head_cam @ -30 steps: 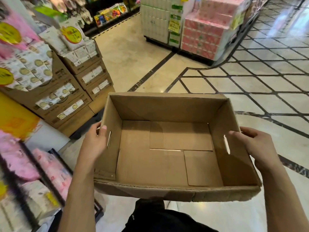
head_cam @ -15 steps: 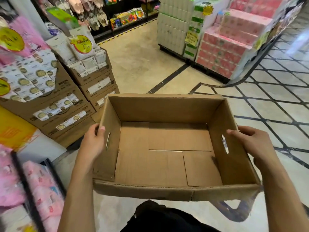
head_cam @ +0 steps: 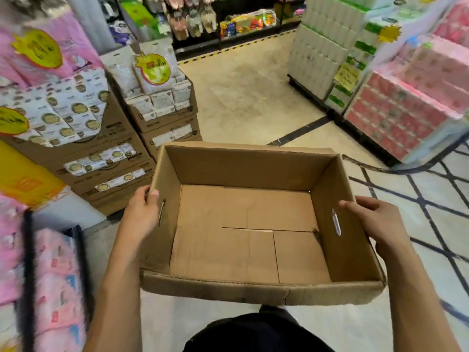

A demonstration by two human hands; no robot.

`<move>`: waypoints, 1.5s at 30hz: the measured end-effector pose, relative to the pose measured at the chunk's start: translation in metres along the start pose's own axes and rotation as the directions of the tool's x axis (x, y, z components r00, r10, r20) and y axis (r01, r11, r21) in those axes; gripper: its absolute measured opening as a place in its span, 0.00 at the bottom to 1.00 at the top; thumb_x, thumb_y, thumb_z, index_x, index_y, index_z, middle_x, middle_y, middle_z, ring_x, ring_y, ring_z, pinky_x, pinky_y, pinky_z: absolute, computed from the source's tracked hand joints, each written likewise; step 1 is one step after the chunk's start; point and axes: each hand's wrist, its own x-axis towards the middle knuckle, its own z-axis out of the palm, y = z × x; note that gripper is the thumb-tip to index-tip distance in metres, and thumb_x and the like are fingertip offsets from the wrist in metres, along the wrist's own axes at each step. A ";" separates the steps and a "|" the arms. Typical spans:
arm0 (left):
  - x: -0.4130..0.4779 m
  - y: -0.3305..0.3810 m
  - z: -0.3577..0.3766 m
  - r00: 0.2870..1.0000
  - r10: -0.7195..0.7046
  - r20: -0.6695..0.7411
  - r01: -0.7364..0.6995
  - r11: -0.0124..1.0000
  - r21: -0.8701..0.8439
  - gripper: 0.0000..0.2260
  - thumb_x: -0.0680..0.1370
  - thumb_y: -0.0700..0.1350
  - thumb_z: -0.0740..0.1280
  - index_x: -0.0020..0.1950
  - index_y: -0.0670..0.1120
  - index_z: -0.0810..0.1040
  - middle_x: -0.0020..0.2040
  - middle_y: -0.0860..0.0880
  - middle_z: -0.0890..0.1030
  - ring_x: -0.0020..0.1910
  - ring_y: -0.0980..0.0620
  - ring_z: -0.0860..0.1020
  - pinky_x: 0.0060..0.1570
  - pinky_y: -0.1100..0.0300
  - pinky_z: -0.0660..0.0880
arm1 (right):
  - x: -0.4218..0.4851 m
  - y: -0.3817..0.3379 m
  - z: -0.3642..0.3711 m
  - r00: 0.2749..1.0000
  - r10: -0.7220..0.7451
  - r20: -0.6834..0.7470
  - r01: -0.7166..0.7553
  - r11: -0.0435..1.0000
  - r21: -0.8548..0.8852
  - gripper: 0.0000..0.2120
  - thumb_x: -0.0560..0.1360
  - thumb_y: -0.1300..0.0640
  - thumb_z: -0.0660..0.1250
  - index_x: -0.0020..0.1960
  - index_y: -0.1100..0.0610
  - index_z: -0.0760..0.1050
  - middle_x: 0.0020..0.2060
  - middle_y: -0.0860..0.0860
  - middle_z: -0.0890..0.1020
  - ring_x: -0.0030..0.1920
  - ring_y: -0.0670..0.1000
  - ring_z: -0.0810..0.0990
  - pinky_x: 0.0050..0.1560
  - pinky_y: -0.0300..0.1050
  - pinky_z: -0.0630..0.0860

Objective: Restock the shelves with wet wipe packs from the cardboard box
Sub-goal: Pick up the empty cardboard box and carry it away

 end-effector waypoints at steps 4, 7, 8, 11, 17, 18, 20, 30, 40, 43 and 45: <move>0.022 0.018 0.015 0.988 -0.121 -0.094 0.116 0.992 -0.050 0.20 0.85 0.51 0.55 0.75 0.46 0.66 0.69 0.42 0.73 0.65 0.43 0.72 0.55 0.52 0.67 | 0.081 -0.046 0.007 0.992 -0.068 0.111 0.074 0.996 -0.055 0.21 0.74 0.49 0.76 0.64 0.55 0.81 0.51 0.55 0.86 0.51 0.58 0.85 0.59 0.60 0.81; 0.034 0.022 0.017 0.962 -0.213 -0.168 0.202 0.976 -0.081 0.20 0.85 0.51 0.55 0.75 0.46 0.66 0.70 0.41 0.73 0.67 0.41 0.72 0.61 0.49 0.68 | 0.136 -0.085 0.027 0.972 -0.112 0.207 0.137 0.984 -0.112 0.24 0.73 0.47 0.77 0.65 0.56 0.80 0.52 0.56 0.86 0.51 0.59 0.86 0.58 0.61 0.82; 0.038 0.023 0.016 0.949 -0.253 -0.189 0.238 0.967 -0.095 0.20 0.85 0.51 0.55 0.75 0.46 0.66 0.70 0.42 0.73 0.67 0.41 0.71 0.63 0.48 0.68 | 0.152 -0.099 0.037 0.960 -0.132 0.248 0.165 0.979 -0.118 0.25 0.73 0.48 0.77 0.66 0.57 0.80 0.53 0.57 0.86 0.51 0.59 0.86 0.58 0.61 0.82; 0.048 0.022 0.003 0.908 -0.302 -0.289 0.264 0.951 -0.163 0.19 0.84 0.50 0.57 0.72 0.44 0.70 0.68 0.41 0.75 0.67 0.41 0.72 0.65 0.47 0.67 | 0.192 -0.138 0.076 0.912 -0.166 0.374 0.227 0.966 -0.123 0.21 0.73 0.50 0.77 0.63 0.57 0.81 0.50 0.56 0.86 0.49 0.57 0.86 0.56 0.56 0.82; 0.069 -0.011 -0.040 0.811 -0.391 -0.435 0.327 0.920 -0.217 0.17 0.84 0.49 0.57 0.67 0.41 0.73 0.63 0.40 0.78 0.64 0.39 0.75 0.61 0.49 0.68 | 0.234 -0.210 0.193 0.791 -0.219 0.571 0.355 0.925 -0.137 0.20 0.71 0.49 0.78 0.60 0.57 0.83 0.49 0.55 0.87 0.48 0.57 0.87 0.52 0.54 0.84; 0.075 -0.016 -0.047 0.790 -0.420 -0.446 0.351 0.907 -0.232 0.17 0.84 0.48 0.57 0.68 0.41 0.72 0.64 0.40 0.77 0.64 0.39 0.74 0.62 0.49 0.68 | 0.236 -0.219 0.213 0.781 -0.225 0.583 0.369 0.919 -0.139 0.21 0.71 0.48 0.79 0.60 0.57 0.83 0.49 0.55 0.87 0.49 0.57 0.87 0.53 0.56 0.84; 0.082 -0.025 -0.061 0.747 -0.466 -0.475 0.376 0.885 -0.276 0.17 0.84 0.48 0.56 0.69 0.41 0.71 0.66 0.38 0.76 0.66 0.38 0.73 0.63 0.48 0.67 | 0.235 -0.240 0.250 0.755 -0.250 0.607 0.402 0.907 -0.126 0.22 0.71 0.48 0.79 0.60 0.58 0.83 0.50 0.55 0.87 0.50 0.58 0.86 0.56 0.59 0.83; 0.081 -0.087 -0.128 0.487 -0.656 -0.576 0.434 0.754 -0.493 0.19 0.83 0.53 0.57 0.70 0.45 0.72 0.67 0.40 0.76 0.65 0.38 0.74 0.65 0.44 0.69 | 0.192 -0.349 0.424 0.504 -0.331 0.798 0.625 0.777 -0.073 0.05 0.73 0.53 0.77 0.46 0.54 0.86 0.39 0.52 0.88 0.42 0.56 0.86 0.51 0.57 0.84; 0.063 -0.123 -0.153 0.077 -0.792 -0.605 0.467 0.565 -0.680 0.20 0.83 0.58 0.55 0.68 0.48 0.71 0.63 0.41 0.79 0.62 0.39 0.77 0.59 0.45 0.73 | 0.103 -0.433 0.627 0.086 -0.260 0.962 0.790 0.606 0.094 0.11 0.75 0.51 0.75 0.54 0.55 0.85 0.45 0.54 0.87 0.48 0.57 0.85 0.56 0.55 0.81; 0.066 -0.122 -0.155 -0.061 -0.813 -0.579 0.439 0.499 -0.748 0.19 0.82 0.59 0.54 0.67 0.51 0.71 0.63 0.42 0.79 0.60 0.38 0.77 0.60 0.41 0.74 | 0.074 -0.459 0.684 -0.036 -0.226 0.973 0.825 0.543 0.157 0.13 0.75 0.50 0.75 0.56 0.55 0.84 0.47 0.54 0.87 0.47 0.56 0.85 0.54 0.56 0.82; 0.070 -0.121 -0.154 -0.141 -0.824 -0.549 0.416 0.454 -0.788 0.17 0.83 0.57 0.54 0.67 0.52 0.71 0.63 0.44 0.79 0.60 0.39 0.78 0.60 0.42 0.74 | 0.052 -0.472 0.717 -0.121 -0.182 0.976 0.836 0.512 0.199 0.13 0.75 0.50 0.75 0.56 0.55 0.84 0.47 0.52 0.86 0.46 0.54 0.84 0.46 0.52 0.81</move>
